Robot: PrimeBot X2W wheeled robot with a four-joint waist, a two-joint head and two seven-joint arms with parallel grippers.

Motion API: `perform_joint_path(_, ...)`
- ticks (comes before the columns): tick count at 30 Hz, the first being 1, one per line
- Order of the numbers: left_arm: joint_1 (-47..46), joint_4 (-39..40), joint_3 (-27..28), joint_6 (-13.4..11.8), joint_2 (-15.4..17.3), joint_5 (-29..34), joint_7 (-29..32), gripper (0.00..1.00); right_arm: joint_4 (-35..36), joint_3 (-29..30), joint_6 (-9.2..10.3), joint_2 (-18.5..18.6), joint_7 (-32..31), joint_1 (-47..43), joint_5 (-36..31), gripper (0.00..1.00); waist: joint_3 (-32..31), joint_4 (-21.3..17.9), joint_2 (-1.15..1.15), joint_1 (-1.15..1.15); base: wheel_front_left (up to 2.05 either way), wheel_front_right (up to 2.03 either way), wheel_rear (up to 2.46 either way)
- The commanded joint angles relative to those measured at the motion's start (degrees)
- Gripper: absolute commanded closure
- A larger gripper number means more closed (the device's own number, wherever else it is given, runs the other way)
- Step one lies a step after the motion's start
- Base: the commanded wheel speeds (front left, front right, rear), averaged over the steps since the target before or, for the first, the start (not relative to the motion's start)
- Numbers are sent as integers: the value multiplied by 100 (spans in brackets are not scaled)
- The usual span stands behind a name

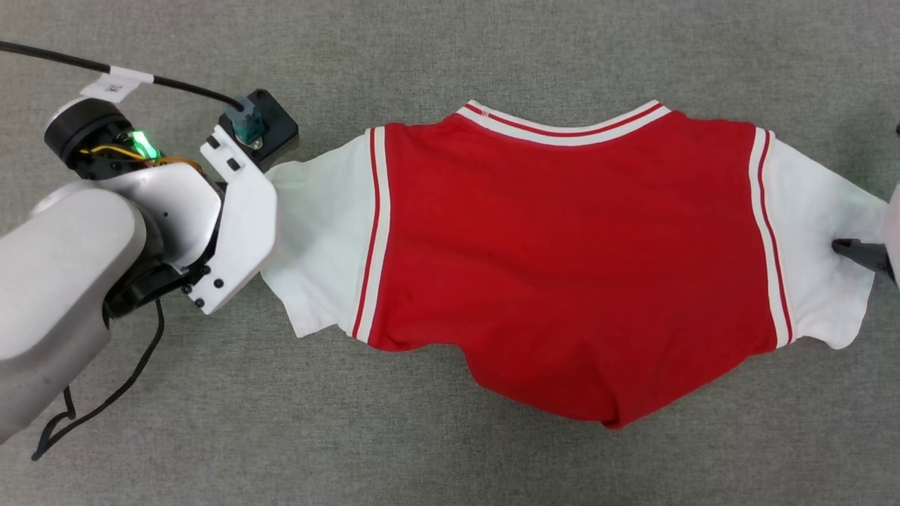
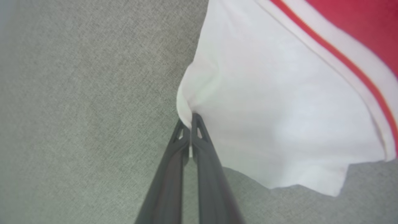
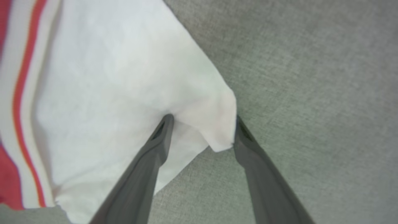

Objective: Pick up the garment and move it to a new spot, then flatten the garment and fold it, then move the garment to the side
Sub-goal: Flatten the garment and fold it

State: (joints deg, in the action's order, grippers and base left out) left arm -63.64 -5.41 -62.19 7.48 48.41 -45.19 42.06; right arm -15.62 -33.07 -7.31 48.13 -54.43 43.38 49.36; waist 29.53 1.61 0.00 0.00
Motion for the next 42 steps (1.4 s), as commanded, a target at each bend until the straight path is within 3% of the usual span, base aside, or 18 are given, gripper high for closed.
perform_joint_path(1, 10, -43, -40, -16, 0, -31, -60, 100, -161, -490, -33, -442, 29, -456, 92, 100, -52, -18, 0, 0, 0, 0, 0)
perform_joint_path(6, 159, -262, -163, -16, -41, -84, -373, 100, -199, -477, -25, -294, 617, -124, 68, 100, -434, -103, 0, 0, 0, 0, 0)
perform_joint_path(14, 347, -344, -345, -17, 2, -237, -1047, 100, 103, -961, -16, 77, 1492, 176, -40, 100, -1348, -243, 0, 0, 0, 0, 0)
perform_joint_path(20, 177, -343, -315, -16, 45, -70, -1610, 100, 491, -1168, -16, 453, 2112, 394, -41, 100, -1850, -280, 0, 0, 0, 0, 0)
perform_joint_path(26, -131, -399, -114, -122, -46, 250, -2139, 100, 612, -991, -16, 671, 2705, 728, -175, 100, -2143, -273, 0, 0, 0, 0, 0)
perform_joint_path(33, -848, -660, 174, -228, -298, 651, -2595, 100, 489, -626, -16, 546, 3076, 1451, -605, 100, -2119, -253, 0, 0, 0, 0, 0)
perform_joint_path(42, -2154, -1476, 441, -219, -749, 1237, -3036, 100, 34, -396, -16, 50, 3016, 3130, -1400, 100, -1403, -303, 0, 0, 0, 0, 0)
